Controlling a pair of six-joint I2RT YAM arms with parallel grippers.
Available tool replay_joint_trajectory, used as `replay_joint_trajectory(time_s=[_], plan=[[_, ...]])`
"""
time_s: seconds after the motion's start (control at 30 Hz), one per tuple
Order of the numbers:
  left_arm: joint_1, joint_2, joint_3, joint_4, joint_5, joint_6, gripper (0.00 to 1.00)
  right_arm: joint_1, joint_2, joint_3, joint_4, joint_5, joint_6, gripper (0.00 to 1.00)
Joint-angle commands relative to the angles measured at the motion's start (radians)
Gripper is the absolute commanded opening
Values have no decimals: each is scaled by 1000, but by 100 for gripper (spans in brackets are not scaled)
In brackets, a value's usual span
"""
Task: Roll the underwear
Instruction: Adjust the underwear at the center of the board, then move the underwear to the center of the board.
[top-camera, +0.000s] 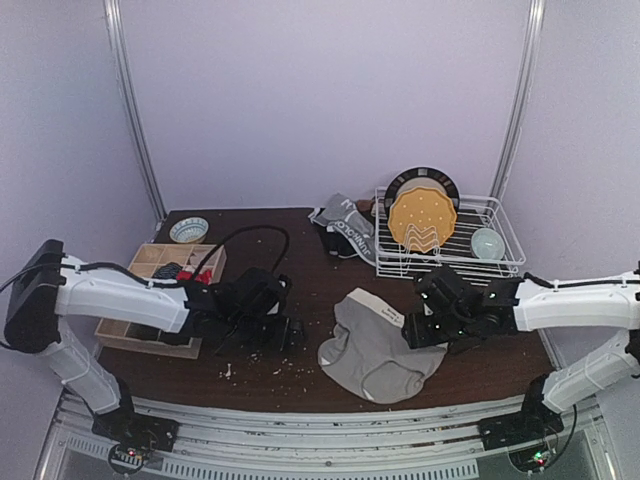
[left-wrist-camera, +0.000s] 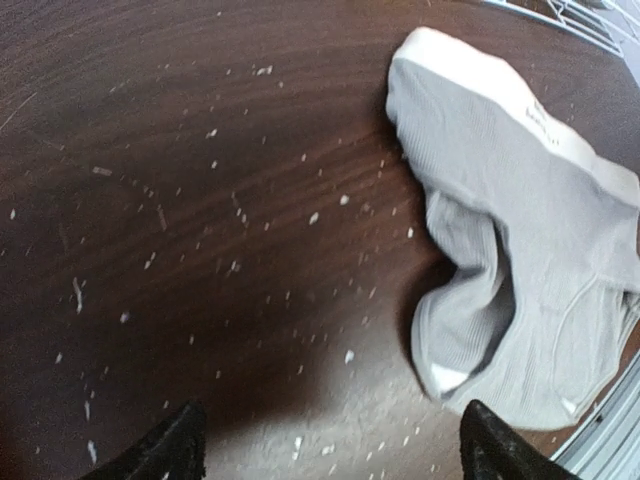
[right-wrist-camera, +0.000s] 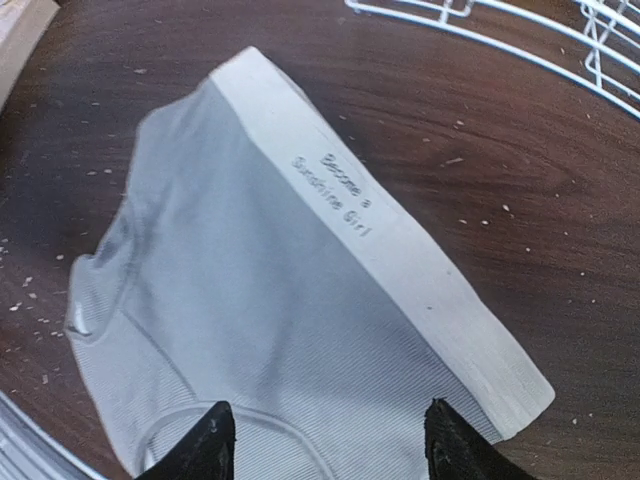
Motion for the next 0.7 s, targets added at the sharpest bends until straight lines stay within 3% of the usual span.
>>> replay_joint_trajectory(time_s=[0.0, 0.17, 0.3, 0.37, 0.43, 0.5, 0.67], plan=[[86, 146, 143, 137, 186, 59, 85, 65, -59, -14, 6, 0, 44, 62], [104, 345, 310, 103, 284, 104, 80, 168, -7, -40, 21, -4, 85, 59], [104, 445, 362, 111, 362, 87, 68, 193, 28, -66, 29, 27, 123, 58], [102, 469, 351, 140, 389, 68, 56, 190, 36, -79, 31, 55, 137, 58], [97, 475, 327, 165, 397, 60, 37, 181, 46, -88, 35, 72, 136, 58], [90, 460, 267, 211, 389, 57, 0, 161, 70, -95, 53, 70, 128, 58], [86, 290, 34, 303, 237, -5, 0, 133, 162, -57, 99, 33, 77, 51]])
